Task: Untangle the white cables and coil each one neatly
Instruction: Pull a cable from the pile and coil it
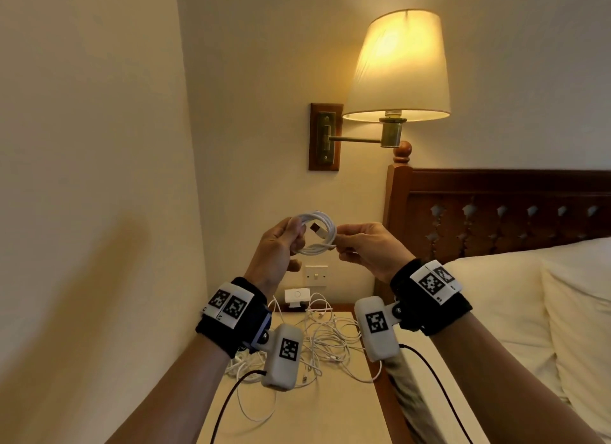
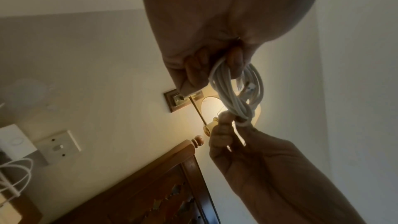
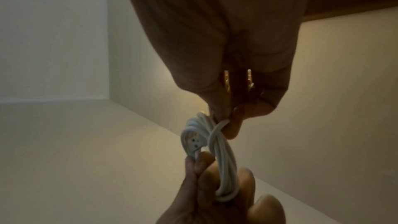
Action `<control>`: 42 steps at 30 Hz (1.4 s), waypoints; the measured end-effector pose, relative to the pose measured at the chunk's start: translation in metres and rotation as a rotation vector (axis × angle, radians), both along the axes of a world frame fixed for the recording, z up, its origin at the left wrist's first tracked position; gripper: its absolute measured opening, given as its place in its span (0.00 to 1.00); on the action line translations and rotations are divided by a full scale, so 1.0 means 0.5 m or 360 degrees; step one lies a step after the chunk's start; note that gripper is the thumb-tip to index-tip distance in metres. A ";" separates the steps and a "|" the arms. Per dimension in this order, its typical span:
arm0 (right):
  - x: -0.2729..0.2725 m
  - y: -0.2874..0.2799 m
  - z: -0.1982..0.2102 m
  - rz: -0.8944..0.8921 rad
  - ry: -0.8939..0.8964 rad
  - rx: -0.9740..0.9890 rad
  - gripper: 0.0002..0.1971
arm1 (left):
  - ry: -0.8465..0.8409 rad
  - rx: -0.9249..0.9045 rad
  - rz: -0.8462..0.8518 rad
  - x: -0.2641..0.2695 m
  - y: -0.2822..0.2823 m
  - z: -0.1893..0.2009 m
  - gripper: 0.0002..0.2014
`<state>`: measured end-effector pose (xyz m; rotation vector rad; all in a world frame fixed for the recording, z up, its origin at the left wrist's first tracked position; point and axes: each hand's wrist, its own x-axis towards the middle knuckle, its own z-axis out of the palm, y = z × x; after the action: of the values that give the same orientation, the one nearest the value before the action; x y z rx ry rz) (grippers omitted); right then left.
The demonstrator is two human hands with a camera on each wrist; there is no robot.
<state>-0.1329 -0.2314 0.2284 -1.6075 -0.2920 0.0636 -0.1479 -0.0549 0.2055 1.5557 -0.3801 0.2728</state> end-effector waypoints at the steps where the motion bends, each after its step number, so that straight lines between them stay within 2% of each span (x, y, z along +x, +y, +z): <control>1: -0.001 -0.001 0.001 0.0046 -0.0040 -0.0030 0.07 | 0.0039 -0.0044 0.0003 0.002 -0.002 0.000 0.16; 3: -0.003 -0.001 0.000 0.0125 -0.0109 -0.0026 0.10 | 0.0133 -0.0106 -0.0008 0.002 -0.007 -0.004 0.16; 6: -0.008 0.007 -0.003 0.0221 -0.0103 0.0140 0.13 | 0.0219 -0.0080 0.0011 0.001 -0.011 -0.011 0.16; 12: -0.009 0.021 -0.018 0.0249 -0.0082 0.0413 0.11 | 0.0184 0.0097 0.0280 0.005 -0.009 -0.007 0.17; 14: -0.016 0.028 -0.017 0.0264 -0.0111 0.0374 0.15 | 0.0142 0.0140 0.0337 0.010 -0.008 -0.011 0.18; 16: -0.016 0.037 -0.022 0.0179 -0.0227 0.0230 0.24 | 0.0128 0.0167 0.0351 0.013 -0.012 -0.019 0.19; 17: -0.015 0.040 -0.026 0.0121 -0.0265 0.0222 0.24 | 0.0151 0.0146 0.0343 0.014 -0.014 -0.023 0.20; 20: -0.011 0.046 -0.039 0.0128 -0.0185 0.0561 0.24 | 0.0304 -0.0025 0.0205 0.013 -0.011 -0.023 0.17; 23: -0.007 0.042 -0.039 0.0239 -0.0095 0.0920 0.25 | 0.0463 -0.0394 -0.0100 0.008 0.001 -0.015 0.14; 28: 0.004 0.046 -0.033 0.0385 0.0068 0.1268 0.23 | 0.0640 -0.0810 -0.0376 0.001 -0.002 -0.002 0.19; 31: 0.001 0.046 -0.038 0.0430 0.0078 0.1146 0.15 | 0.0683 -0.0912 -0.0382 0.004 0.001 0.010 0.23; 35: -0.010 0.039 -0.035 0.0449 0.0012 0.0930 0.10 | 0.0706 -0.0928 -0.0394 0.008 0.007 0.012 0.19; 40: -0.006 0.031 -0.045 0.0320 -0.0210 0.0551 0.13 | 0.0784 -0.0811 -0.0329 0.006 0.005 0.009 0.16; 42: -0.004 0.030 -0.051 0.0353 -0.0253 0.0537 0.12 | 0.0859 -0.0766 -0.0356 0.006 0.009 0.008 0.14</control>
<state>-0.1350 -0.2166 0.2030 -1.2421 -0.5732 0.0532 -0.1450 -0.0506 0.2097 1.0448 -0.0501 -0.2208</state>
